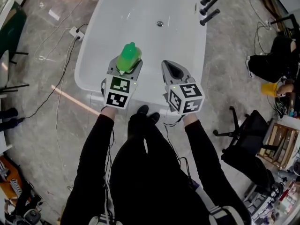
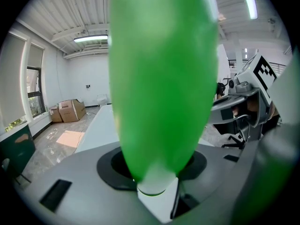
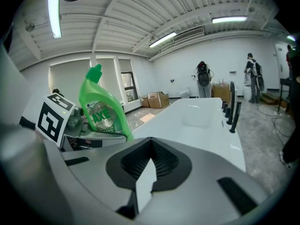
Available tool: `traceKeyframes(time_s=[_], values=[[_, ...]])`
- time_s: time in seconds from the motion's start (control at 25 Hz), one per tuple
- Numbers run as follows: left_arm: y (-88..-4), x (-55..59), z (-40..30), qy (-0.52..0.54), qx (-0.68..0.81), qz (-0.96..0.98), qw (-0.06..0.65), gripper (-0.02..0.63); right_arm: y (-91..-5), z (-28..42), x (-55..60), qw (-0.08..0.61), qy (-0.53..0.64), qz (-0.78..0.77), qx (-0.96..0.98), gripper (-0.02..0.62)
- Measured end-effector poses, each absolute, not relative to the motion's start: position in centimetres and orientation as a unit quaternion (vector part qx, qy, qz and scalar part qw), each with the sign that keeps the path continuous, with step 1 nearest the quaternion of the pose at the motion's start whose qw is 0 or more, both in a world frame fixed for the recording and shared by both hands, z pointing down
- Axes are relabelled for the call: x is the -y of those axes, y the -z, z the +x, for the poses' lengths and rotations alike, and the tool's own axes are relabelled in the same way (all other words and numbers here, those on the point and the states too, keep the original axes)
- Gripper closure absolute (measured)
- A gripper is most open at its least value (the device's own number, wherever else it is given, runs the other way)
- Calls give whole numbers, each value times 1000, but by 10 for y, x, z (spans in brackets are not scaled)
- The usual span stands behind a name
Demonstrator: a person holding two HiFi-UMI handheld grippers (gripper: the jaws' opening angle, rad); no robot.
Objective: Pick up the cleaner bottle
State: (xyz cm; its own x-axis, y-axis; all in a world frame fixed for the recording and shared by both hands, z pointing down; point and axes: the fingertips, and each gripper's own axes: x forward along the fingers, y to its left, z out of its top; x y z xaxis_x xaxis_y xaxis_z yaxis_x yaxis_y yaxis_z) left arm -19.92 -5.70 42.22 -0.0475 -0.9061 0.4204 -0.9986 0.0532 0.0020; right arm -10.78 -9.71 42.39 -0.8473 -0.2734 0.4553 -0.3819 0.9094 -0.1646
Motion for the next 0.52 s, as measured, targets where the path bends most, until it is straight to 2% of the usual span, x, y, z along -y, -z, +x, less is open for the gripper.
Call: traceKeyframes(time_s=[0.52], values=[[-416, 44, -205, -143, 706, 675, 156, 408, -412, -116, 82, 220, -120, 174, 952, 594]])
